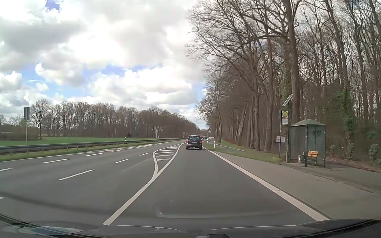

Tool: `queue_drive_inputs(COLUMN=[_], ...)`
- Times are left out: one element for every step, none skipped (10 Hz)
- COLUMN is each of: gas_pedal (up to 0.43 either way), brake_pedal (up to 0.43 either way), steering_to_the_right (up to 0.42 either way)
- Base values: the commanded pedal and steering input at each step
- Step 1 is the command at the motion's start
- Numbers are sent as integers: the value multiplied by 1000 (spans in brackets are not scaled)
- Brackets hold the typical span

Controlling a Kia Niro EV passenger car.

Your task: Follow the waypoints while adhering to traffic rules and regulations

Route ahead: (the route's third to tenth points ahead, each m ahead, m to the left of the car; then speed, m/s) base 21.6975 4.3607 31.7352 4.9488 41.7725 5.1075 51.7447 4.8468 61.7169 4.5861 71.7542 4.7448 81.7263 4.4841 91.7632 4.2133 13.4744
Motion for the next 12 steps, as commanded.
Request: queue_drive_inputs(gas_pedal=[228,220,209,209,209,209,209,209,209,209,209,220], brake_pedal=[0,0,0,0,0,0,0,0,0,0,0,0], steering_to_the_right=[-10,-11,-11,-10,-10,-9,-7,-7,-7,-7,-6,-6])
